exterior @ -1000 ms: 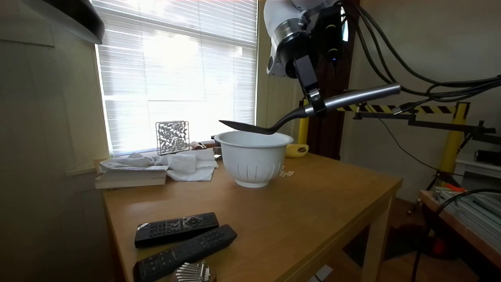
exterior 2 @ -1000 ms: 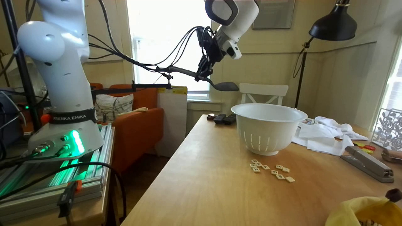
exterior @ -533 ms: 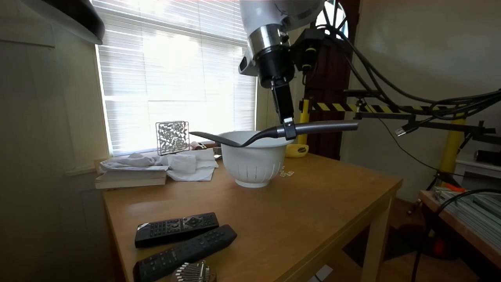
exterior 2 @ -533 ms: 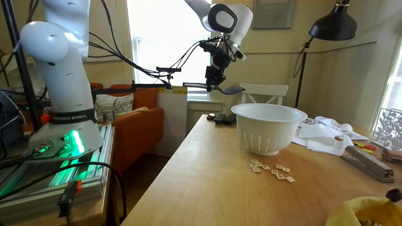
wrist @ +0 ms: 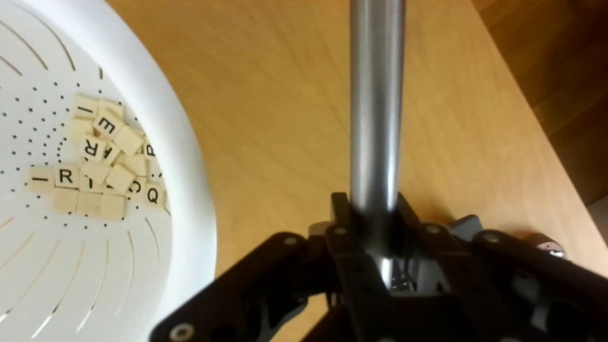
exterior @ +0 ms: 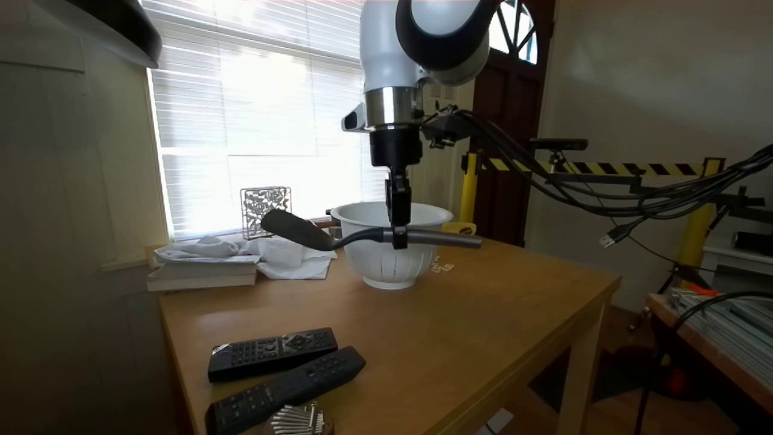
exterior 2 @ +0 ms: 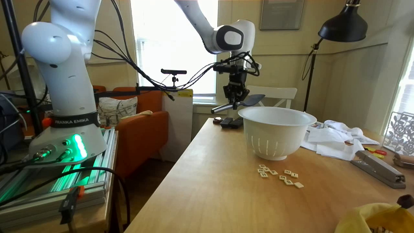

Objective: Use the spatula to stir in the white bowl

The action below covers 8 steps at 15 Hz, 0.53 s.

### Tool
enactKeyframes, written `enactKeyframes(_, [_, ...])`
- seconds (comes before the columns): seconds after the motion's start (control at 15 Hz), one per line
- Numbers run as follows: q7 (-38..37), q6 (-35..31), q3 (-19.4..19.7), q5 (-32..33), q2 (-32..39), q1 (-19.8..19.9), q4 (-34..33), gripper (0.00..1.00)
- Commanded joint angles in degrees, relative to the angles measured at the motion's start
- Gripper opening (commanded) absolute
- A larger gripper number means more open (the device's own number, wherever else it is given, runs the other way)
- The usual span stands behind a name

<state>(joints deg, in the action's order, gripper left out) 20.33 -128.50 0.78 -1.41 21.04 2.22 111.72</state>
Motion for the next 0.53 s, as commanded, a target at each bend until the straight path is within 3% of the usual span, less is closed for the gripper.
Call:
enactKeyframes(0.0, [-1.79,-7.1,-0.66,3.02,0.4,-0.4,2.96,0.06])
enactKeyframes(0.27, [-7.24,-11.64,0.14,4.1,1.18,-1.2,5.07,0.06])
enactKeyframes(0.47, [-13.87,-11.48,1.66,5.62,1.58,-2.05,6.03,0.06])
